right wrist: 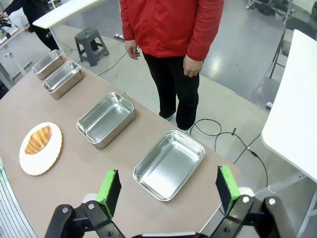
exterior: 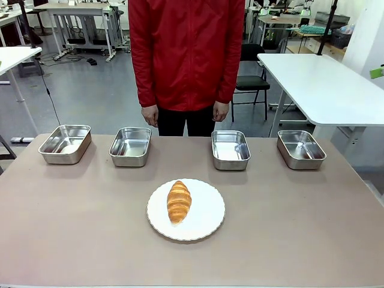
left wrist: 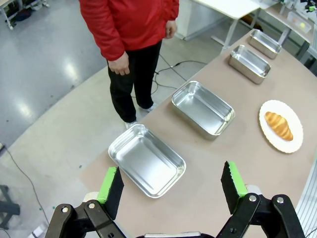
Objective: Place the bread in the container.
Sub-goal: Place the Butter Roll into the Airtight Container indicated by the human.
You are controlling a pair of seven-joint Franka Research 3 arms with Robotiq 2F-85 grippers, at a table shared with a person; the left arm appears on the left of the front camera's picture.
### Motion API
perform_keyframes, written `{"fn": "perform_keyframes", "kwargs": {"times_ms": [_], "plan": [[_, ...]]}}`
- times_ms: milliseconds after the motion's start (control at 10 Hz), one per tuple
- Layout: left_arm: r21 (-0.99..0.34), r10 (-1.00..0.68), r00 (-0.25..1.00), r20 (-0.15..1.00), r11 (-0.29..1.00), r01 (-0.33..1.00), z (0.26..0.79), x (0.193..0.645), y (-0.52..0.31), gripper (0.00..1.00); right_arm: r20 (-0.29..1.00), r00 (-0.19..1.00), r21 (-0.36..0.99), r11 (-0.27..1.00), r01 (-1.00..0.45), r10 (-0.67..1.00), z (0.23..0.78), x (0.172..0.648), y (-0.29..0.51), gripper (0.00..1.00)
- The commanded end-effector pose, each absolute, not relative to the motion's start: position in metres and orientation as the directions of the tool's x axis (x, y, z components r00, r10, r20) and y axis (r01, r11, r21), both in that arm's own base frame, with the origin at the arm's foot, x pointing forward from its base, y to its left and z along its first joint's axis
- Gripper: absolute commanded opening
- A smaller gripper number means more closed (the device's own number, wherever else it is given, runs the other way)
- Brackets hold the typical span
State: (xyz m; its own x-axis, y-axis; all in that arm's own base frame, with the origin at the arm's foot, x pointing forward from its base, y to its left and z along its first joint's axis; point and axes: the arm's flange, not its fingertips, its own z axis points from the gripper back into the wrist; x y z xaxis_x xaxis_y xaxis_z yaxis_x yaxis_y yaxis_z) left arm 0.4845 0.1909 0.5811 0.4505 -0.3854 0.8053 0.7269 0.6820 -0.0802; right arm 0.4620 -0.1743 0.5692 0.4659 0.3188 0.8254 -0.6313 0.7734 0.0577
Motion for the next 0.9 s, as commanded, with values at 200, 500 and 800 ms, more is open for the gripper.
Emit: {"fn": "perform_keyframes", "kwargs": {"times_ms": [200,500,800], "plan": [[-0.079,-0.385,0.438,0.812,0.672,0.736,0.5810,0.4836,0.1913,1.00,0.828,0.462,0.056,0.771,-0.634,0.319,0.5703,0.4617,-0.1737,1.00],[-0.079,-0.385,0.438,0.812,0.672,0.736,0.5810,0.4836,0.1913,1.00,0.828,0.462,0.056,0.771,-0.634,0.319,0.5703,0.4617,-0.1737,1.00],[-0.079,-0.385,0.438,0.812,0.672,0.736,0.5810,0.4836,0.1913,1.00,0.828,0.462,0.056,0.771,-0.634,0.319,0.5703,0.4617,-0.1737,1.00]]}}
